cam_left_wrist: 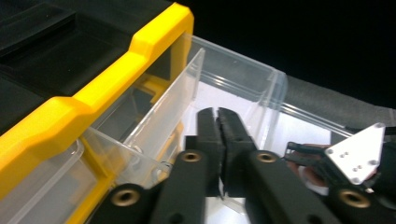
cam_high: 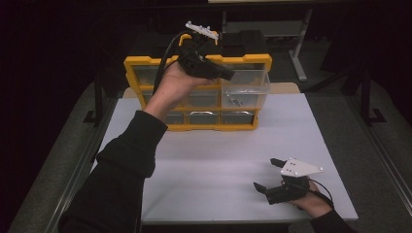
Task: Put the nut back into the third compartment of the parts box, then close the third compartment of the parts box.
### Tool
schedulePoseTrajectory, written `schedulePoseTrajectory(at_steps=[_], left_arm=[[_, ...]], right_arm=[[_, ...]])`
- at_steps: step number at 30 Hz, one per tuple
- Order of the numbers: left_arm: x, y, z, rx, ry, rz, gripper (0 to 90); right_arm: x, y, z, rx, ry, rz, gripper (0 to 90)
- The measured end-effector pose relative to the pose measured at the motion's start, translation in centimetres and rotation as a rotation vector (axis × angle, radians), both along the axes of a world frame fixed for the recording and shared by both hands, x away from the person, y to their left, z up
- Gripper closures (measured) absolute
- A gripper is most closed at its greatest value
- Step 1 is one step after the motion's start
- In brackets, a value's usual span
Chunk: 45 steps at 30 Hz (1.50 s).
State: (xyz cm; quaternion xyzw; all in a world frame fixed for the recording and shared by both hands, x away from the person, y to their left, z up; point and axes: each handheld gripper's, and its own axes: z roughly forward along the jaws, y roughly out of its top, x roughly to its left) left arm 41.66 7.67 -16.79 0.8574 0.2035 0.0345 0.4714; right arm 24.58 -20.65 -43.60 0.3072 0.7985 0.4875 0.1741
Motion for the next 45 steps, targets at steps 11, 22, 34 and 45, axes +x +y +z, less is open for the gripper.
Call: schedulePoseTrajectory(at_steps=[11,22,34,45], left_arm=[[-1.9,1.3,0.2,-0.031,0.000,-0.045,89.7],[-4.1,1.3,-0.8,-0.039,-0.003,-0.091,89.7],[-4.8,0.0,-2.9,-0.034,0.014,-0.108,89.6],[-3.3,-0.9,-3.6,-0.038,0.003,-0.070,89.7]], right_arm=[[0.0,0.1,0.0,-0.005,0.000,0.000,0.7],[0.0,0.1,-0.1,-0.006,0.006,-0.001,0.7],[0.0,0.2,-0.1,-0.010,0.001,0.001,0.7],[0.0,0.1,-0.1,-0.013,0.003,0.003,0.7]])
